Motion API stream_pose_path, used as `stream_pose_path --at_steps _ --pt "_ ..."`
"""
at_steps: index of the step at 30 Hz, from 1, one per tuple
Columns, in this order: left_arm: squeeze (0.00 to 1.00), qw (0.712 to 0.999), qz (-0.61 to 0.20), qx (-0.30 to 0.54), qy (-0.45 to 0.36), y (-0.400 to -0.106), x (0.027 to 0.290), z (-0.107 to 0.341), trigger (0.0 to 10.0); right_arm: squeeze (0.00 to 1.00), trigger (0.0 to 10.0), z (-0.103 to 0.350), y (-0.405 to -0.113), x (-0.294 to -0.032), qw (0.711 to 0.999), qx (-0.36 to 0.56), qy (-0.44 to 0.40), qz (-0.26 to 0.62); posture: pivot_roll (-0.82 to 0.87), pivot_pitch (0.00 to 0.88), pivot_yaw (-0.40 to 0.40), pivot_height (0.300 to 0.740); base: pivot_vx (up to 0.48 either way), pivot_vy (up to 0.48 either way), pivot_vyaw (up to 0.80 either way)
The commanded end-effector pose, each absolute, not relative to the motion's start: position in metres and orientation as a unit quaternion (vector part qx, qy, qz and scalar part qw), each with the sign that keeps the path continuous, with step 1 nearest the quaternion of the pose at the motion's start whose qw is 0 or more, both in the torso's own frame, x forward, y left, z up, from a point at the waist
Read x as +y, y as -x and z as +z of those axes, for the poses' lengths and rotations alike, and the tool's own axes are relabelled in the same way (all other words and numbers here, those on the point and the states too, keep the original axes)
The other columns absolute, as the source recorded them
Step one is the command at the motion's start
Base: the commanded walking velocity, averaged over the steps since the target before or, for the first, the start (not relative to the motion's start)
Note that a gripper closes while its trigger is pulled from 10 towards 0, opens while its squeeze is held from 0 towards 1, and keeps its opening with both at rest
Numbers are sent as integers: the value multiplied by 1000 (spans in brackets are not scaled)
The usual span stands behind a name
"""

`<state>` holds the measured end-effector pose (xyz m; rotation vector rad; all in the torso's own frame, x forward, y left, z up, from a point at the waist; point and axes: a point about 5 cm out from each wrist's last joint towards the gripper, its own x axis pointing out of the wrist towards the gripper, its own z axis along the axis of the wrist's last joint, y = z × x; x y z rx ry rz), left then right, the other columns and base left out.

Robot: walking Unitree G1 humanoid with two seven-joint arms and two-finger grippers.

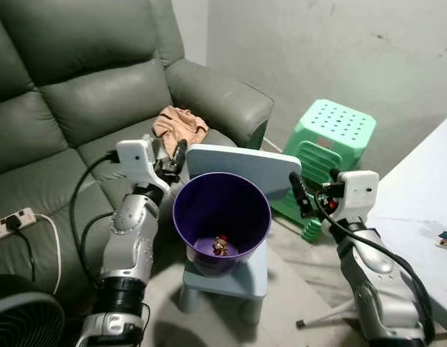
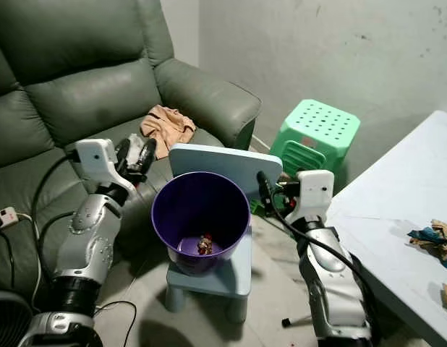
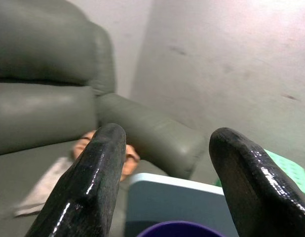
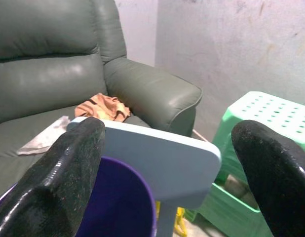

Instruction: Picking trash to rubbish bin

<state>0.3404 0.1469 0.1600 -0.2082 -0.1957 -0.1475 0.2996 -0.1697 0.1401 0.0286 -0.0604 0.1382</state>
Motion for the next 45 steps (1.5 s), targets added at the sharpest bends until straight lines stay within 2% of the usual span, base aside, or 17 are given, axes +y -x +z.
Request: stream_pose_path --at_steps 1,10,27,45 --pt "0 989 -51 -90 103 -338 153 155 10000 0 10000 140 -305 -172 998 -36 -14 52 20 0 -71 740 0 0 0" --pt "0 994 -12 -57 96 -339 153 149 10000 0 10000 135 -316 -167 998 -34 -8 53 40 0 -91 740 0 0 0" --pt "0 995 -43 -63 57 -354 150 162 10000 0 10000 124 -313 -171 999 -32 16 40 -1 0 -65 740 0 0 -752" --pt "0 994 -64 -54 76 -353 143 157 10000 0 10000 118 -304 -167 998 -27 11 46 -3 0 -66 740 0 -76 -745"
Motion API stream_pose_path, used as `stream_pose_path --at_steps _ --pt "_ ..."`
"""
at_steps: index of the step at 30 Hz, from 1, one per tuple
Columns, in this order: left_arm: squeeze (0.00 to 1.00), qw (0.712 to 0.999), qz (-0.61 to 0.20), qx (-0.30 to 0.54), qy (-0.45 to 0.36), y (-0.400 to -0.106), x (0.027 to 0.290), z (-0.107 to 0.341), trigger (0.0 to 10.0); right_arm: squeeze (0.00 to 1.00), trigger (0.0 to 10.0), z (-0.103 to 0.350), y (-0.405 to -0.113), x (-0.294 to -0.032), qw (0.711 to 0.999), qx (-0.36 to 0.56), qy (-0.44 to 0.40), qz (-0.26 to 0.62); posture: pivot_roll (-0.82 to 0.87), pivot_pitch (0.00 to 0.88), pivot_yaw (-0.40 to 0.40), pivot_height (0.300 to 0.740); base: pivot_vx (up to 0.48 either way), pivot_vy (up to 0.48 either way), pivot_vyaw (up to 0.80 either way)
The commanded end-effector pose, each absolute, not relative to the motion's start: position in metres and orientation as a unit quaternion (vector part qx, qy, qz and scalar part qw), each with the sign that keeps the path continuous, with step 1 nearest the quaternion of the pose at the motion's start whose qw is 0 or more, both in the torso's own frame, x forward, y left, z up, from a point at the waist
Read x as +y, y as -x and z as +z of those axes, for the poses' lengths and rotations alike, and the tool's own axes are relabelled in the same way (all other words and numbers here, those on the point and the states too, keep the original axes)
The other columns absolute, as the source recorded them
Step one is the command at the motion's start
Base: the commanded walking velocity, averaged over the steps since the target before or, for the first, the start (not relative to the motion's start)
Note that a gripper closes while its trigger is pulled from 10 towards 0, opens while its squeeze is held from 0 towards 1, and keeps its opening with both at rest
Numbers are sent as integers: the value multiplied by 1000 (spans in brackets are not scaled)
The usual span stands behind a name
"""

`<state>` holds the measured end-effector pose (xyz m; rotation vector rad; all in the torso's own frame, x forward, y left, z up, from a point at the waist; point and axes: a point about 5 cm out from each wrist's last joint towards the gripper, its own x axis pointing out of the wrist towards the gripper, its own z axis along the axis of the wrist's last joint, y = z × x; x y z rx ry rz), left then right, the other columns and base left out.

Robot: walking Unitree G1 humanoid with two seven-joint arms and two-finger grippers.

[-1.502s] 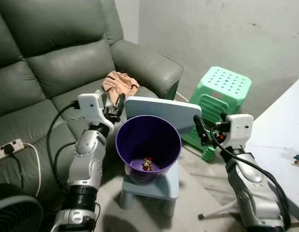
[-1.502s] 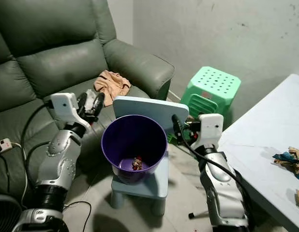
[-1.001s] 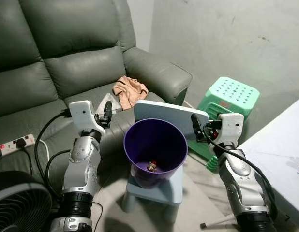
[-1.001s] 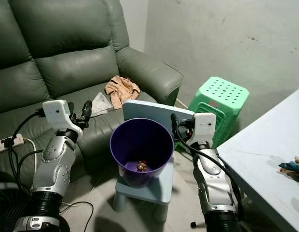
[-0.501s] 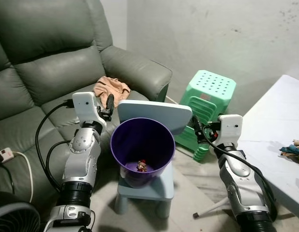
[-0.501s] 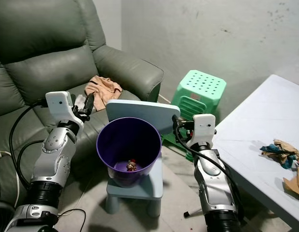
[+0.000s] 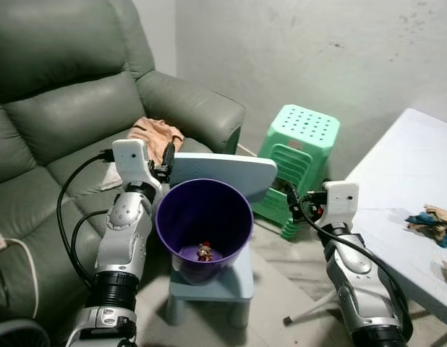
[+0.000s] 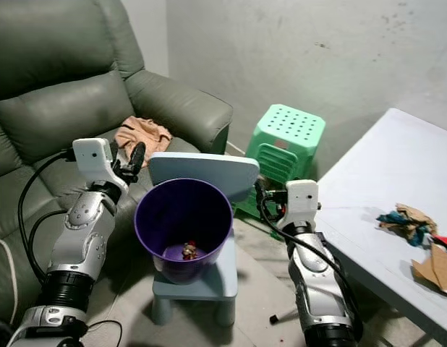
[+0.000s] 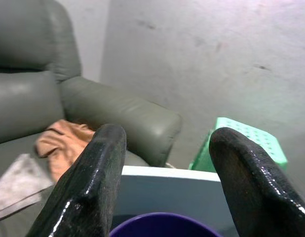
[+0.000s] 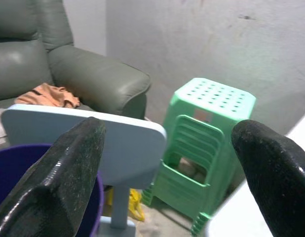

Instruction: Picking trash to rubbish bin

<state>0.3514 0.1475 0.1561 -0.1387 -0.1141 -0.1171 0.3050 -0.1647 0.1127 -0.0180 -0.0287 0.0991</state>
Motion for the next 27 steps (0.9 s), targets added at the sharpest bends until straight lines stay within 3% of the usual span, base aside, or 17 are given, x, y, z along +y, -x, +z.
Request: stream_pose_path --at_steps 1,25,27 --pt "0 992 -62 -47 101 -353 143 155 10000 0 10000 117 -304 -167 999 -26 11 46 -3 0 -66 740 0 0 -744" --pt "0 993 -67 -47 90 -351 143 156 10000 0 10000 117 -302 -170 999 -21 13 40 1 0 -73 740 0 0 -744" --pt "0 992 -68 -46 95 -351 143 157 10000 0 10000 117 -302 -170 999 -21 13 39 1 0 -74 740 0 -450 -744"
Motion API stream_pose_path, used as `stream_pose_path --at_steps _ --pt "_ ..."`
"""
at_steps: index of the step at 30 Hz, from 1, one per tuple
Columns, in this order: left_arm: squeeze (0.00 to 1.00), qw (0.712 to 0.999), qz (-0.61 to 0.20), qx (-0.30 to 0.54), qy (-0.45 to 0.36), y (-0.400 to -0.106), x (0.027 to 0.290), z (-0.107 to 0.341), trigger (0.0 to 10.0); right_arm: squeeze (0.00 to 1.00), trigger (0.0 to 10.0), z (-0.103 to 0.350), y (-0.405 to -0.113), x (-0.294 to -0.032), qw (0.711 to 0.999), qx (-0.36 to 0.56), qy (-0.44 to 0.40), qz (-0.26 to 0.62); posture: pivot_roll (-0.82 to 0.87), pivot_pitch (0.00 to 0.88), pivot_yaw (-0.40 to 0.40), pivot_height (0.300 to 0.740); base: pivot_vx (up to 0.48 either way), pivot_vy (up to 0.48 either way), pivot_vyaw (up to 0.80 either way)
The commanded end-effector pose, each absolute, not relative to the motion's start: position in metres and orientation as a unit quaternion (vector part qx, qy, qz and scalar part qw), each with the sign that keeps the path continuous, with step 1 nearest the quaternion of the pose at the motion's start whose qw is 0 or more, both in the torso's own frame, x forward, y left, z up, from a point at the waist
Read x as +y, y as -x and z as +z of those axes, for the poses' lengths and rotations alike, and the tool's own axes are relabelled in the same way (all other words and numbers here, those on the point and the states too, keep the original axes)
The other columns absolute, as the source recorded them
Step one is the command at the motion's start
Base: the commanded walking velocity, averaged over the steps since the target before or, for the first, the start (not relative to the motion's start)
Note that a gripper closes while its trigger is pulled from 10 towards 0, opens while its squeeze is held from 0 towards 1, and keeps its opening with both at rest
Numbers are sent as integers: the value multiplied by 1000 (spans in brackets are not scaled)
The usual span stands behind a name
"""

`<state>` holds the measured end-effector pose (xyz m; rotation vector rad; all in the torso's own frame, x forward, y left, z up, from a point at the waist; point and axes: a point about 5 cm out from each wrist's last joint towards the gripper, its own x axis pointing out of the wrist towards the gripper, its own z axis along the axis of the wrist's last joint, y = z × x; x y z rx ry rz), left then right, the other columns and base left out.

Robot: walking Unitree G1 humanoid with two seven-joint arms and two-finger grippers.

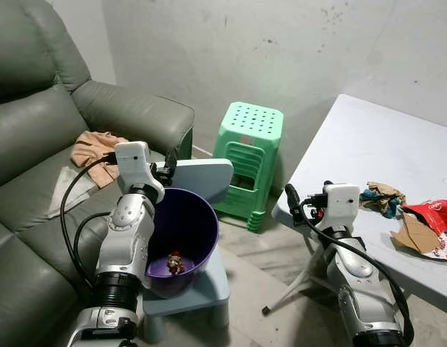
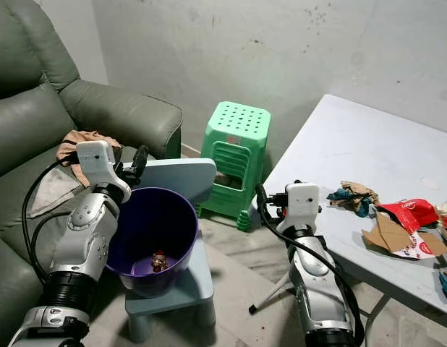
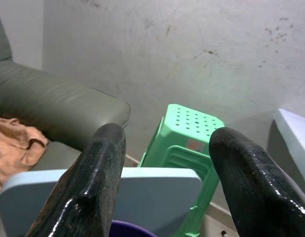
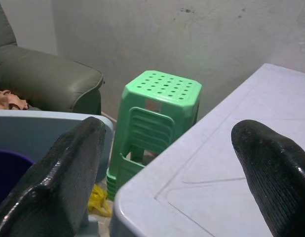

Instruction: Picking trash to rubbish bin

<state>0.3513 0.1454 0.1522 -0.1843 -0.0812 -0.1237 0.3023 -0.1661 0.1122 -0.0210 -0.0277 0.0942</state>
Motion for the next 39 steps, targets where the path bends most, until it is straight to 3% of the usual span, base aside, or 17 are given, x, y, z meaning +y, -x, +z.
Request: stream_pose_path --at_steps 1,27,39 --pt "0 992 -67 -45 94 -351 143 157 10000 0 10000 117 -302 -170 999 -21 12 39 1 0 -74 740 0 -450 -744" --pt "0 993 -71 -20 92 -353 141 153 10000 0 10000 118 -304 -172 1000 -21 -2 21 4 0 -77 740 0 -18 -735" --pt "0 986 -165 29 1 -336 114 129 10000 0 10000 110 -299 -181 1000 13 -3 -9 -9 0 -68 740 0 0 0"
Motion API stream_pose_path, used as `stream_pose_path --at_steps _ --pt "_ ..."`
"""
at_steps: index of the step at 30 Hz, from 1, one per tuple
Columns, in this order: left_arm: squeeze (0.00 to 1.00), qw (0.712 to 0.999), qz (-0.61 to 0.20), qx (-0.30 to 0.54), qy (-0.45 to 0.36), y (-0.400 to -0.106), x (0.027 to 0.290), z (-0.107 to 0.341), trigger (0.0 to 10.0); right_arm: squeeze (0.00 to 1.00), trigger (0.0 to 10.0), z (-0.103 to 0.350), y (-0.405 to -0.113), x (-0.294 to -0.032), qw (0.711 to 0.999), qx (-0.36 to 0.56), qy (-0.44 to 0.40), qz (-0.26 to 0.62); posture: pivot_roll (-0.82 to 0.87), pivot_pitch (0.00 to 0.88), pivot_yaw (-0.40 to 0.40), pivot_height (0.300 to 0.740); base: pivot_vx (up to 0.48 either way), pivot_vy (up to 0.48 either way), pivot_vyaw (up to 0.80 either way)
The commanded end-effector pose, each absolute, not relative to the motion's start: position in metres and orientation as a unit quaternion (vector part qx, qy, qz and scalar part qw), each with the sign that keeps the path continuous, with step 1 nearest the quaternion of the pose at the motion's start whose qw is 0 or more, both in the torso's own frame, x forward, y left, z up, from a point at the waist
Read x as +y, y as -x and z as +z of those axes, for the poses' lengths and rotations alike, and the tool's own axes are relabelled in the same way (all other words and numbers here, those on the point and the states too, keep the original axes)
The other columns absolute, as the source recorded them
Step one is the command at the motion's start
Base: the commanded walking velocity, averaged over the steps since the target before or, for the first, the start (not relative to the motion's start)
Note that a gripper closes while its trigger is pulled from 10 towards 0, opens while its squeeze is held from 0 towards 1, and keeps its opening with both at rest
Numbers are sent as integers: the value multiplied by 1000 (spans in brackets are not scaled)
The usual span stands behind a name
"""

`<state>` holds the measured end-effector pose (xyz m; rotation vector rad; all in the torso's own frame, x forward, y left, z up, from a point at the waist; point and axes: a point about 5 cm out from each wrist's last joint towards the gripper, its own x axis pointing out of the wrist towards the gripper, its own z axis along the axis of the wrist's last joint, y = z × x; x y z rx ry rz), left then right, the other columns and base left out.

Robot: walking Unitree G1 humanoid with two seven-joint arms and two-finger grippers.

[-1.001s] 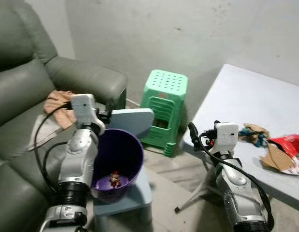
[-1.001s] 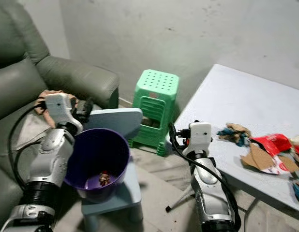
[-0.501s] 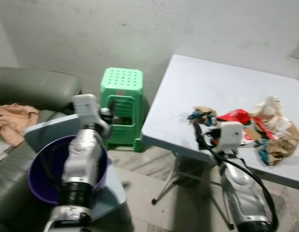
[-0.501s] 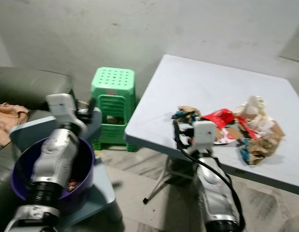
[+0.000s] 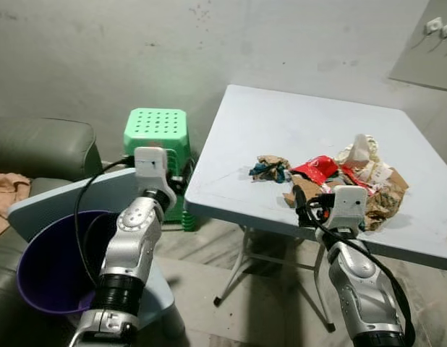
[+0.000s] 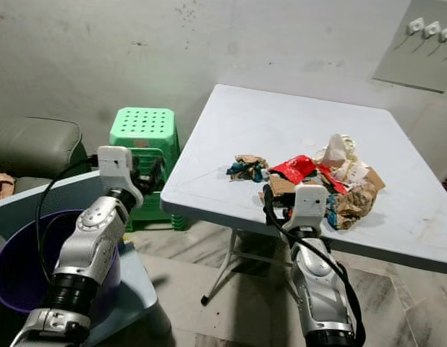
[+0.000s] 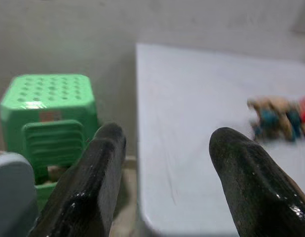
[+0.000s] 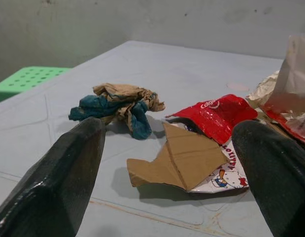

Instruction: Picking trash to rubbish bin

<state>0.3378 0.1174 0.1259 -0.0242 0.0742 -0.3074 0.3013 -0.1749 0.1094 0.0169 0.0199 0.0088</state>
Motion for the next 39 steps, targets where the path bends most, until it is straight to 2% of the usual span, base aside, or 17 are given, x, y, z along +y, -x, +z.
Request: stream_pose_path --at_steps 1,5,12,27,39 --pt "0 986 -165 29 1 -336 114 129 10000 0 10000 110 -299 -181 1000 13 -3 -9 -9 0 -68 740 0 0 0" --pt "0 981 -190 39 -11 -328 109 120 10000 0 10000 105 -292 -189 1000 19 -9 -19 -17 0 -59 740 0 0 0" --pt "0 983 -183 22 -16 -332 114 128 10000 0 10000 108 -289 -198 999 1 -6 -48 -28 0 -47 740 0 0 0" --pt "0 976 -218 18 1 -333 110 133 10000 0 10000 111 -283 -191 999 -19 -10 -38 -43 0 -30 740 0 0 0" --pt "0 974 -226 19 8 -334 109 134 10000 0 10000 110 -282 -185 999 -21 -14 -32 -45 0 -26 740 346 0 0"
